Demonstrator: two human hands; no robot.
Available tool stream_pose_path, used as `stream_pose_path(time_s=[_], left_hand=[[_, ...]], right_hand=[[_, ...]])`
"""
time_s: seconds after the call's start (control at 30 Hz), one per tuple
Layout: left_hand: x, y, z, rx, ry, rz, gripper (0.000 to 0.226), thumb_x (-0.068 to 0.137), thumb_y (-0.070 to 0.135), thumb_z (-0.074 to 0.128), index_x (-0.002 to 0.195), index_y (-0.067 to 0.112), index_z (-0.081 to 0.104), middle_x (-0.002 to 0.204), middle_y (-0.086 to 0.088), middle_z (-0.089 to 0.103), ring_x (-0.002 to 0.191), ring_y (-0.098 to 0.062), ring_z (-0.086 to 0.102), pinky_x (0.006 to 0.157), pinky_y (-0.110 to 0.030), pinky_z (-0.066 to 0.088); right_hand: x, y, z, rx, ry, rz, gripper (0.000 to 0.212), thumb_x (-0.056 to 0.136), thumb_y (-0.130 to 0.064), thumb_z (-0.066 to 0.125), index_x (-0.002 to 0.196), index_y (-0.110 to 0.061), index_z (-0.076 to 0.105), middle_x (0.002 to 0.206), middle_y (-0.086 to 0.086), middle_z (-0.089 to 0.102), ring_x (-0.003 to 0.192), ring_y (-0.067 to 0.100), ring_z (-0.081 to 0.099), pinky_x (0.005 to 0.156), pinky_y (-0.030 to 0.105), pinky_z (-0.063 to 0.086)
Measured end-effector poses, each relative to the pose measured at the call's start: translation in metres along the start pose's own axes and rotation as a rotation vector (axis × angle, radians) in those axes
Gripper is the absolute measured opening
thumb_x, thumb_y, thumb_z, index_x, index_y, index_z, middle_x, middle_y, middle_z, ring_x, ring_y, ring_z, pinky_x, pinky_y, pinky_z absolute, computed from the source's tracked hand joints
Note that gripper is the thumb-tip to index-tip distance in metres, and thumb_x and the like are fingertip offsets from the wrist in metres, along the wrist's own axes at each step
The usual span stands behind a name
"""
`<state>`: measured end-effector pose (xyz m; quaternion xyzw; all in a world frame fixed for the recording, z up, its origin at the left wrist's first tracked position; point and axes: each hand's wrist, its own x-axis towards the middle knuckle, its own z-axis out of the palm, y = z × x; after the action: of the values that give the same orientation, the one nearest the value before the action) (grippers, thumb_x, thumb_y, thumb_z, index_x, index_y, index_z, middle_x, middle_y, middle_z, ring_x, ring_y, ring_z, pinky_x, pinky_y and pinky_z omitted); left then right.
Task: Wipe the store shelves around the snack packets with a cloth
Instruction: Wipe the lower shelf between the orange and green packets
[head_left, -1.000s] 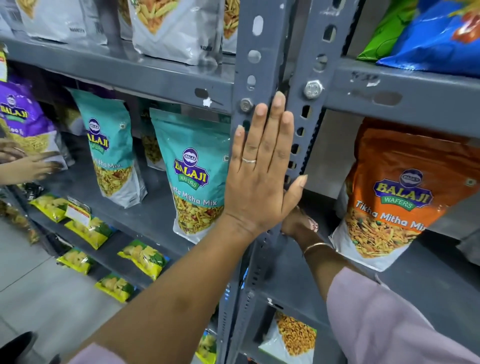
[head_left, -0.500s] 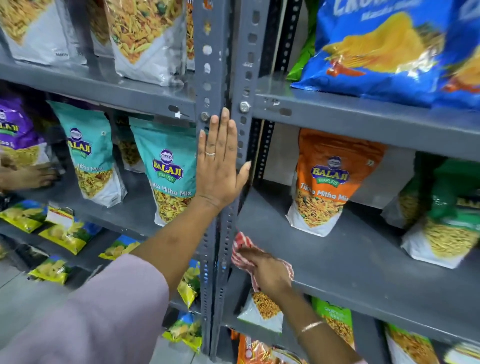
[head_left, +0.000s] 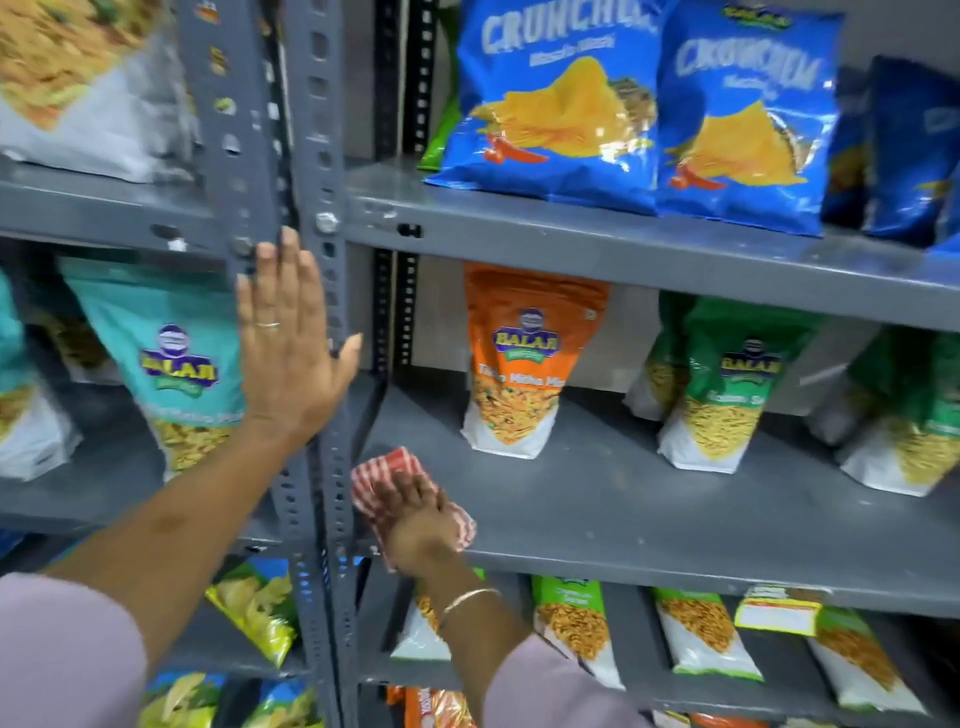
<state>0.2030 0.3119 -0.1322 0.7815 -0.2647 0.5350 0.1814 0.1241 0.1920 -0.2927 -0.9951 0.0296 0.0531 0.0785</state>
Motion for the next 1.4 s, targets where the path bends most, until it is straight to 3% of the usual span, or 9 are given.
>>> stream_pose_path(time_s=[0.13, 0.3, 0.4, 0.5, 0.67, 0.83, 1.0, 1.23, 1.4], left_hand=[[-0.001, 0.001, -0.002, 0.016, -0.055, -0.021, 0.080, 0.086, 0.035, 0.047, 0.140, -0.010, 0.011, 0.145, -0.034, 0.019, 0.138, -0.017, -0.024, 0.113, -0.035, -0.015], [-0.002, 0.000, -0.002, 0.006, -0.081, -0.045, 0.078, 0.087, 0.033, 0.047, 0.141, -0.006, 0.008, 0.147, -0.033, 0.018, 0.138, -0.016, -0.024, 0.113, -0.036, -0.014], [-0.002, 0.006, -0.004, -0.002, -0.076, -0.097, 0.076, 0.088, 0.032, 0.044, 0.141, -0.010, 0.008, 0.146, -0.035, 0.016, 0.139, -0.021, -0.021, 0.113, -0.034, -0.014], [-0.010, 0.026, -0.009, -0.039, -0.086, -0.171, 0.074, 0.090, 0.027, 0.044, 0.140, -0.014, 0.008, 0.145, -0.039, 0.013, 0.138, -0.044, 0.000, 0.112, -0.034, -0.017], [-0.059, 0.100, 0.005, -0.043, -0.259, -0.076, 0.072, 0.090, 0.037, 0.032, 0.144, -0.005, 0.010, 0.151, -0.027, 0.014, 0.141, -0.026, -0.013, 0.113, -0.045, -0.005], [-0.128, 0.190, 0.046, -0.061, -0.556, -0.027, 0.068, 0.097, 0.049, 0.004, 0.148, 0.004, 0.003, 0.155, -0.014, 0.008, 0.142, -0.027, -0.002, 0.110, -0.052, 0.016], [-0.175, 0.236, 0.074, -0.067, -0.885, -0.055, 0.074, 0.095, 0.055, -0.001, 0.143, 0.003, 0.021, 0.151, -0.012, 0.025, 0.140, -0.024, 0.015, 0.109, -0.044, 0.013], [-0.189, 0.241, 0.093, -0.083, -1.018, -0.122, 0.089, 0.091, 0.061, -0.004, 0.135, 0.002, 0.045, 0.143, -0.011, 0.042, 0.132, -0.025, 0.038, 0.109, -0.035, 0.012], [-0.191, 0.242, 0.094, -0.104, -0.974, -0.181, 0.064, 0.089, 0.046, 0.029, 0.127, 0.000, 0.054, 0.134, -0.015, 0.052, 0.123, -0.030, 0.050, 0.106, -0.034, 0.018]], right_hand=[[-0.017, 0.078, 0.000, -0.137, 0.054, 0.246, 0.069, 0.098, -0.017, 0.028, 0.148, -0.038, -0.015, 0.155, -0.008, -0.027, 0.138, 0.019, -0.030, 0.118, 0.052, 0.001], [-0.062, 0.147, -0.005, 0.076, 0.049, 0.751, 0.072, 0.093, -0.027, 0.034, 0.151, -0.032, -0.008, 0.159, 0.002, -0.021, 0.148, 0.031, -0.015, 0.118, 0.054, 0.005], [-0.049, 0.112, -0.006, 0.016, -0.045, 0.456, 0.082, 0.090, -0.024, 0.049, 0.151, -0.032, -0.005, 0.153, -0.011, -0.022, 0.149, 0.029, -0.011, 0.119, 0.055, 0.011], [-0.051, 0.081, -0.010, 0.055, -0.072, 0.237, 0.075, 0.093, -0.020, 0.048, 0.153, -0.029, 0.004, 0.162, -0.002, -0.009, 0.150, 0.026, -0.005, 0.121, 0.051, 0.011], [-0.090, 0.140, -0.021, 0.112, -0.029, 0.404, 0.066, 0.099, -0.030, 0.037, 0.153, -0.025, 0.000, 0.162, 0.003, -0.011, 0.150, 0.028, -0.005, 0.120, 0.045, 0.010], [-0.130, 0.216, -0.064, 0.455, 0.188, 0.414, 0.060, 0.087, 0.002, 0.052, 0.144, -0.012, 0.040, 0.151, 0.004, 0.040, 0.134, 0.023, 0.045, 0.097, 0.007, 0.041], [-0.140, 0.305, -0.049, 0.411, 0.190, 0.504, 0.084, 0.081, -0.014, 0.060, 0.148, -0.041, 0.017, 0.159, -0.013, 0.019, 0.146, 0.012, 0.022, 0.116, 0.023, 0.022], [-0.104, 0.297, -0.036, 0.224, 0.074, 0.524, 0.077, 0.094, -0.027, 0.049, 0.153, -0.015, 0.001, 0.161, 0.013, 0.002, 0.147, 0.037, 0.006, 0.119, 0.043, 0.014], [-0.062, 0.295, -0.035, 0.227, 0.092, 0.508, 0.076, 0.095, -0.026, 0.043, 0.153, -0.011, -0.003, 0.160, 0.019, -0.004, 0.147, 0.040, -0.001, 0.120, 0.047, 0.003]])
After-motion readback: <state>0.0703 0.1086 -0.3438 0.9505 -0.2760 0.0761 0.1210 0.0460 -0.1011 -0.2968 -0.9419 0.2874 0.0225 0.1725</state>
